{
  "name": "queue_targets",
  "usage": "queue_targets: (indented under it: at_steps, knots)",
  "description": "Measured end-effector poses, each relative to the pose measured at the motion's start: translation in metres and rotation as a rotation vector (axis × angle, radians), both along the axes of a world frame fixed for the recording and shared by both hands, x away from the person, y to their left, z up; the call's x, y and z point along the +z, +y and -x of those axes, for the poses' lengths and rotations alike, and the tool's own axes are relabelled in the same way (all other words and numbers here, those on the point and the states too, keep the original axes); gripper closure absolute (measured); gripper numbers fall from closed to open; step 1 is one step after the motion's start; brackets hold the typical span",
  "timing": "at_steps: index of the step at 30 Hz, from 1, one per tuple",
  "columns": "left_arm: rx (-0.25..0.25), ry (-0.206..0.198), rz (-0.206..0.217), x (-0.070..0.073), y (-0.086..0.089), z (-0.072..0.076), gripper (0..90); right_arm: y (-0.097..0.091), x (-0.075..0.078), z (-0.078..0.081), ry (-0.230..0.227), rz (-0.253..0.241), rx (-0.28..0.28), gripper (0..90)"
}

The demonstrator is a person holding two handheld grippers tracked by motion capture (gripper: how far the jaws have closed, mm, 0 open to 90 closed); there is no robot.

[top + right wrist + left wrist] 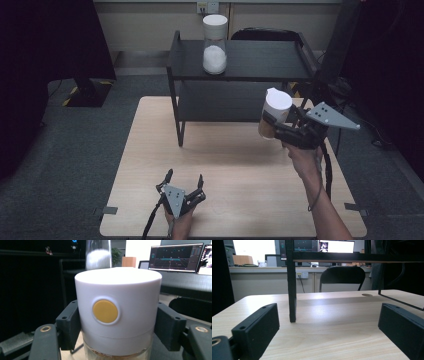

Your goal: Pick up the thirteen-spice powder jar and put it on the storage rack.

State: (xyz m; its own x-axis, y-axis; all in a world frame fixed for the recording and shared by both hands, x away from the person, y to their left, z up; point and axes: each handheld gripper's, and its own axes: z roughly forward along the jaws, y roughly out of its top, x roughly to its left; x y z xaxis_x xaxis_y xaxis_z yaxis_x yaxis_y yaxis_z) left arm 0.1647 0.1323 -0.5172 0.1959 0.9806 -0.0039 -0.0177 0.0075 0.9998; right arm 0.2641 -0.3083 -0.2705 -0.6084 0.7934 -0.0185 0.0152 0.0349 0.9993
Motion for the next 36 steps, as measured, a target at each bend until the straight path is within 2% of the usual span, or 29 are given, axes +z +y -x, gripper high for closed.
queue_targets:
  at_steps: [7, 14, 17, 21, 24, 29, 36]
  knots:
    - [0.000, 0.000, 0.000, 0.000, 0.000, 0.000, 2.6, 0.000, 0.033, -0.015, -0.008, -0.010, 0.012, 29.9]
    - [0.002, 0.000, 0.001, 0.000, 0.000, 0.000, 2.5, 0.009, 0.068, -0.036, -0.013, -0.021, -0.002, 29.9]
    - [0.002, -0.001, 0.001, 0.000, 0.000, 0.000, 2.5, 0.016, 0.081, -0.042, -0.024, -0.031, -0.023, 29.9]
    - [0.002, -0.001, 0.001, 0.000, 0.000, 0.000, 2.4, 0.030, 0.094, -0.050, -0.040, -0.043, -0.078, 30.0]
    - [0.003, -0.002, 0.003, 0.000, -0.001, 0.000, 2.4, 0.044, 0.099, -0.056, -0.053, -0.039, -0.130, 29.9]
    - [0.003, 0.000, 0.000, 0.000, 0.000, 0.000, 2.4, 0.065, 0.096, -0.070, -0.048, -0.045, -0.209, 30.0]
    - [0.003, -0.001, 0.001, 0.000, -0.001, 0.000, 2.4, 0.082, 0.092, -0.087, -0.050, -0.038, -0.276, 29.9]
